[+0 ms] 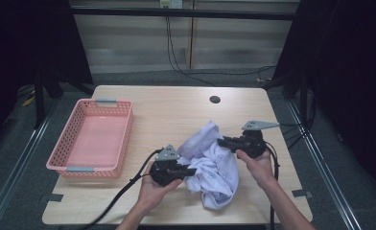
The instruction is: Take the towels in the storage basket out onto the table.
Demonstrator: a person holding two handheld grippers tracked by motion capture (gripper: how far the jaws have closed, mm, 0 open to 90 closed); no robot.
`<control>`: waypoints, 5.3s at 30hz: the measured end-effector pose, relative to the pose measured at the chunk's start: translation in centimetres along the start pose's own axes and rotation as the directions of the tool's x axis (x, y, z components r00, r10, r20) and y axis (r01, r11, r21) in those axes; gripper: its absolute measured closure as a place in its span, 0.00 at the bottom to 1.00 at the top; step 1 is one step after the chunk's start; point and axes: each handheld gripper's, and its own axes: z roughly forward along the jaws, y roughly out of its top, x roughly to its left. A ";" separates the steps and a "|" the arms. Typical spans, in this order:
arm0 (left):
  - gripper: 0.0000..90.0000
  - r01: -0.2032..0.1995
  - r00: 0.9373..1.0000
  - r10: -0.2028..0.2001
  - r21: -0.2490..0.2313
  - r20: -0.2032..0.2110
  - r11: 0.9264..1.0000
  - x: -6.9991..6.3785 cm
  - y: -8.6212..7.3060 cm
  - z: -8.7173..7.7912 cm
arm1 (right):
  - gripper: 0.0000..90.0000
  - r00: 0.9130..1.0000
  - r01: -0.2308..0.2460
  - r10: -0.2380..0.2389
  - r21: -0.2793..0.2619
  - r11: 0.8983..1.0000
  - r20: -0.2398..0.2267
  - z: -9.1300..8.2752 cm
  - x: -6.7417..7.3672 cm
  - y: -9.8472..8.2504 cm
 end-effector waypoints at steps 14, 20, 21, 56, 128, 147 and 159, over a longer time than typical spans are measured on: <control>0.90 -0.030 0.990 0.004 -0.178 -0.144 0.984 1.8 4.7 -8.1 | 0.91 0.982 -0.023 0.049 -0.144 0.989 0.182 -6.4 -5.1 7.2; 0.90 -0.095 0.975 0.039 -0.252 -0.219 0.963 1.4 7.3 -12.0 | 0.91 0.967 -0.014 0.068 -0.216 0.976 0.246 -8.4 -6.4 11.0; 0.90 -0.099 0.972 0.035 -0.274 -0.232 0.957 1.3 7.5 -12.7 | 0.91 0.963 -0.011 0.072 -0.229 0.973 0.260 -8.9 -6.6 11.5; 0.86 0.101 0.992 -0.078 0.261 -0.099 0.960 4.9 -5.6 -1.1 | 0.47 0.997 0.008 -0.015 0.095 0.995 0.075 -3.0 -0.9 -4.0; 0.93 0.008 0.999 -0.001 0.182 -0.038 0.983 2.1 -5.6 -4.2 | 0.67 0.993 0.113 -0.096 0.308 0.945 -0.068 -1.7 1.6 -10.1; 0.78 0.043 0.999 -0.041 0.120 -0.018 0.992 3.7 -1.3 0.4 | 1.00 0.998 0.054 -0.059 0.156 0.986 0.028 1.7 -2.6 -3.0; 0.73 0.015 1.000 -0.016 0.213 0.005 0.977 3.0 -6.1 -3.5 | 0.76 0.997 0.008 -0.023 0.196 0.981 0.075 1.6 -4.4 -4.5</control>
